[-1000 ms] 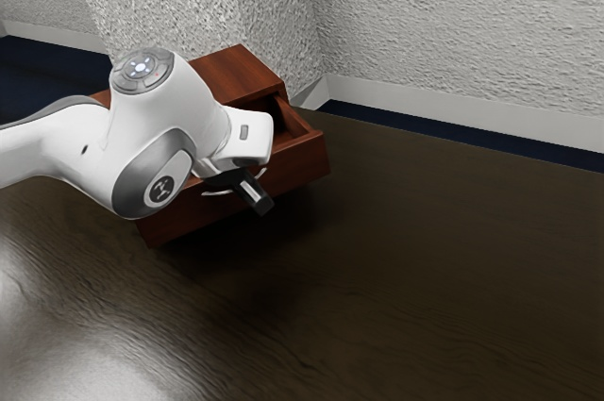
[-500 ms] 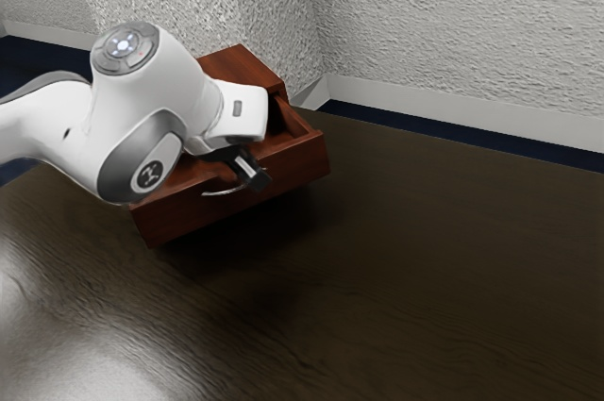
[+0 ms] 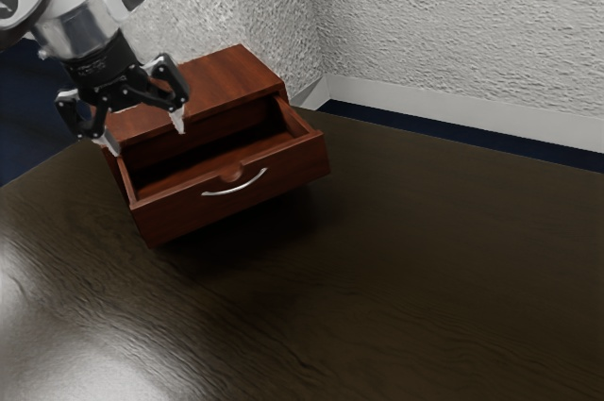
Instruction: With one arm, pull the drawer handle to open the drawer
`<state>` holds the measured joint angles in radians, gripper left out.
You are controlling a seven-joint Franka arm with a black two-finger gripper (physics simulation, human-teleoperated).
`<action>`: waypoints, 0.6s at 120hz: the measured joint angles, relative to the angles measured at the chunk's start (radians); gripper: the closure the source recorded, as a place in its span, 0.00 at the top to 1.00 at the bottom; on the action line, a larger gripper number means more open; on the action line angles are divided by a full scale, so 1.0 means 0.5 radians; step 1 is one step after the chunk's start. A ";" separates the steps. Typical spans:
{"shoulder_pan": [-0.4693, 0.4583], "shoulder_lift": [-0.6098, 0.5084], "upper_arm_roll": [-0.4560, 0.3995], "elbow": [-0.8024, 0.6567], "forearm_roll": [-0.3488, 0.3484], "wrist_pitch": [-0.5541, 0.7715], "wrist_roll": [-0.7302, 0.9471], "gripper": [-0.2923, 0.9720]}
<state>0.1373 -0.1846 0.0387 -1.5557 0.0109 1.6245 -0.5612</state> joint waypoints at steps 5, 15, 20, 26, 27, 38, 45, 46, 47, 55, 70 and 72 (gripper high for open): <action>-0.013 -0.006 0.040 -0.049 -0.004 -0.084 -0.133 0.75; -0.008 -0.009 0.064 -0.101 0.007 -0.187 -0.373 0.76; -0.002 -0.011 0.066 -0.137 0.009 -0.224 -0.482 0.76; -0.001 -0.013 0.066 -0.164 0.006 -0.258 -0.602 0.76; 0.000 -0.013 0.066 -0.166 0.005 -0.263 -0.621 0.76; 0.004 -0.013 0.067 -0.179 0.001 -0.301 -0.815 0.76; 0.002 -0.014 0.067 -0.180 -0.001 -0.318 -0.924 0.77; 0.002 -0.014 0.067 -0.181 -0.001 -0.320 -0.939 0.77; 0.002 -0.015 0.067 -0.181 -0.001 -0.322 -0.953 0.77; -0.004 -0.020 0.067 -0.181 -0.002 -0.335 -1.062 0.77; -0.006 -0.026 0.067 -0.183 -0.003 -0.350 -1.237 0.77; -0.006 -0.028 0.067 -0.184 -0.003 -0.352 -1.258 0.77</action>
<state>0.1343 -0.1984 0.0721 -1.6476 0.0094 1.4487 -1.1901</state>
